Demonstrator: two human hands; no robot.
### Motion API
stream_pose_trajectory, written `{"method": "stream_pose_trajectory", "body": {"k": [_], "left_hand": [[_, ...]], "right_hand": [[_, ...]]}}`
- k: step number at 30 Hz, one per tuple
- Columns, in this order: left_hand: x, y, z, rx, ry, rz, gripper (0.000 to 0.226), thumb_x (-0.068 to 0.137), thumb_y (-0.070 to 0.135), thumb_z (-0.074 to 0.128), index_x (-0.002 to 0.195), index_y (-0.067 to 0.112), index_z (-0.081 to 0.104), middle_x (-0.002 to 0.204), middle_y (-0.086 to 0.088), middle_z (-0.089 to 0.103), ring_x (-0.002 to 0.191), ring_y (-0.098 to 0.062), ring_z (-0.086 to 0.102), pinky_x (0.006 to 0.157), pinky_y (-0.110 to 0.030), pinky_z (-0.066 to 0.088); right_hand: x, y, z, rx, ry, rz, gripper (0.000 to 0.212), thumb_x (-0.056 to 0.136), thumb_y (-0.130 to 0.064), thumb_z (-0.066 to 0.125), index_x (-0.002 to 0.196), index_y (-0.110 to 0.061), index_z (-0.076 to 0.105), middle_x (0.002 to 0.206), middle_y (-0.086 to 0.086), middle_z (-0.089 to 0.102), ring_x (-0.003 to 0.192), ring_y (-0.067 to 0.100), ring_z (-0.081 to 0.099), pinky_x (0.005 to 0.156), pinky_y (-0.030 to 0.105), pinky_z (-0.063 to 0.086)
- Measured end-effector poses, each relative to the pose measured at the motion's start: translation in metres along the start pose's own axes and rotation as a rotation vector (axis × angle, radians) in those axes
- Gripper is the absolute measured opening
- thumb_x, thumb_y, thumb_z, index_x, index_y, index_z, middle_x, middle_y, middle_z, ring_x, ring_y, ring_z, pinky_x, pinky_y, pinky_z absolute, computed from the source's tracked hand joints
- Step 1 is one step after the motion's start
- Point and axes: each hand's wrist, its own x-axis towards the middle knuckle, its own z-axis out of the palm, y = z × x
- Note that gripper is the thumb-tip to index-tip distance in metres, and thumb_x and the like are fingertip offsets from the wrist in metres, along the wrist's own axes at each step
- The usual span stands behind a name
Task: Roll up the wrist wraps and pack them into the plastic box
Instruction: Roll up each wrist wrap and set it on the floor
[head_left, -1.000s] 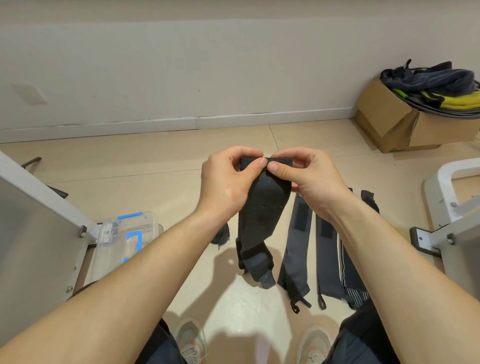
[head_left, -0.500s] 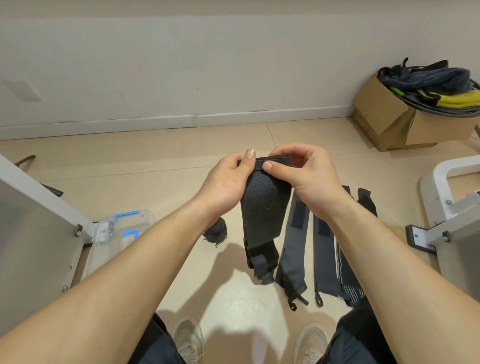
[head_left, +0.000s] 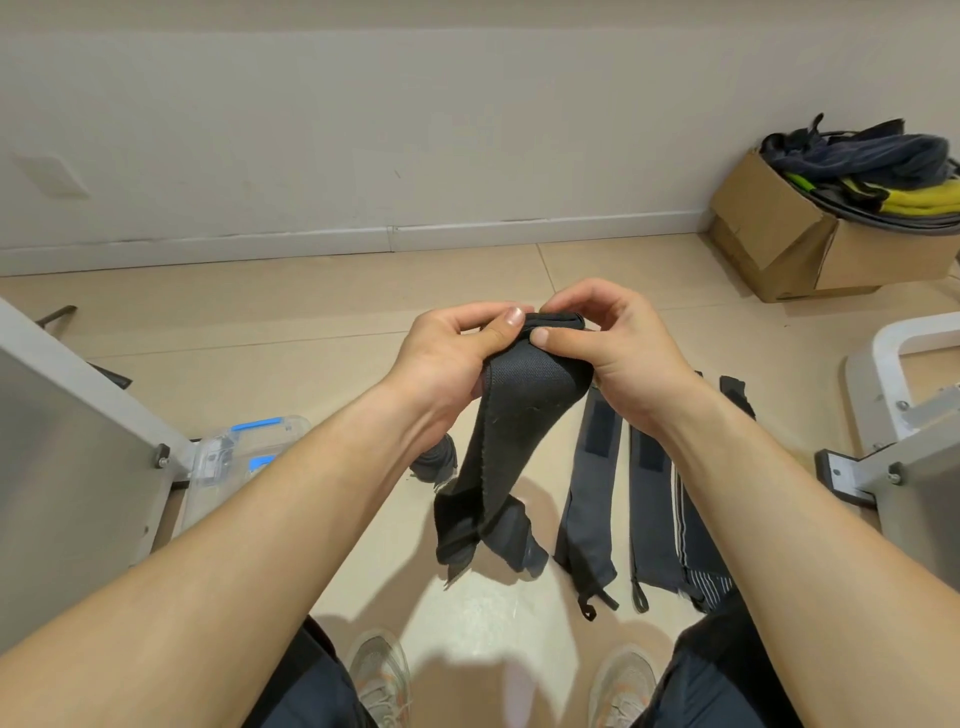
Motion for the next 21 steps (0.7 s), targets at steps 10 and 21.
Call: {"method": "stream_pose_trajectory", "body": {"k": [10, 21], "left_hand": [[-0.003, 0.006, 0.002, 0.057, -0.009, 0.038, 0.019, 0.089, -0.001, 0.071, 0.104, 0.009, 0.076, 0.104, -0.017, 0.076, 0.088, -0.021, 0.073, 0.084, -0.03, 0.061], [0.001, 0.008, -0.004, 0.211, 0.008, 0.152, 0.026, 0.084, -0.006, 0.075, 0.093, 0.019, 0.077, 0.095, -0.004, 0.076, 0.089, -0.015, 0.071, 0.08, -0.024, 0.058]], "right_hand": [[-0.003, -0.004, -0.005, 0.294, -0.097, 0.293, 0.028, 0.088, 0.012, 0.06, 0.091, -0.014, 0.067, 0.089, 0.007, 0.072, 0.082, 0.024, 0.069, 0.074, 0.033, 0.056], [-0.002, 0.003, 0.005, -0.002, 0.05, 0.158, 0.015, 0.101, -0.019, 0.062, 0.111, -0.009, 0.069, 0.086, 0.008, 0.074, 0.081, 0.022, 0.072, 0.073, 0.034, 0.057]]}}
